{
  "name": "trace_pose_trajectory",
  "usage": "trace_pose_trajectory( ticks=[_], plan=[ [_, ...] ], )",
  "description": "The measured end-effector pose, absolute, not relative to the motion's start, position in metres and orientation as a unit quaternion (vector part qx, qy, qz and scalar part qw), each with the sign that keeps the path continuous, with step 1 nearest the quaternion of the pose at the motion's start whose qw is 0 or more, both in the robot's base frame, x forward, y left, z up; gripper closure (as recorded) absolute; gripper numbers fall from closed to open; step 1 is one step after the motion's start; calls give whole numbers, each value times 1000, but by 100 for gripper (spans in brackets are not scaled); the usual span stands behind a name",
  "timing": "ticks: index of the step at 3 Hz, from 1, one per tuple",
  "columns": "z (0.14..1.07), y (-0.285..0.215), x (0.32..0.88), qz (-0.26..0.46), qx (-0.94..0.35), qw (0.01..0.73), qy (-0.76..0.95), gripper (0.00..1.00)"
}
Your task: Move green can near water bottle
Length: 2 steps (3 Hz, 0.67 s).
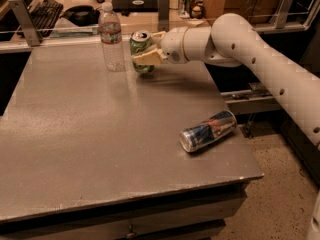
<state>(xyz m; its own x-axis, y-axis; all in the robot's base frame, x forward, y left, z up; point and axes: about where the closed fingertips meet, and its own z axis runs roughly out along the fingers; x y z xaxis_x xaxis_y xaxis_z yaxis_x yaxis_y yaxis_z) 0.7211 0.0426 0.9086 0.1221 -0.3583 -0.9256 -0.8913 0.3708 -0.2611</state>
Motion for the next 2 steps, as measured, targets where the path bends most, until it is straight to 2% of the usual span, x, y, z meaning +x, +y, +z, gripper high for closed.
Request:
trace_pose_trajectory(
  ticks=[2],
  plan=[
    [890,45,732,257,-488,560,618,38]
  ],
)
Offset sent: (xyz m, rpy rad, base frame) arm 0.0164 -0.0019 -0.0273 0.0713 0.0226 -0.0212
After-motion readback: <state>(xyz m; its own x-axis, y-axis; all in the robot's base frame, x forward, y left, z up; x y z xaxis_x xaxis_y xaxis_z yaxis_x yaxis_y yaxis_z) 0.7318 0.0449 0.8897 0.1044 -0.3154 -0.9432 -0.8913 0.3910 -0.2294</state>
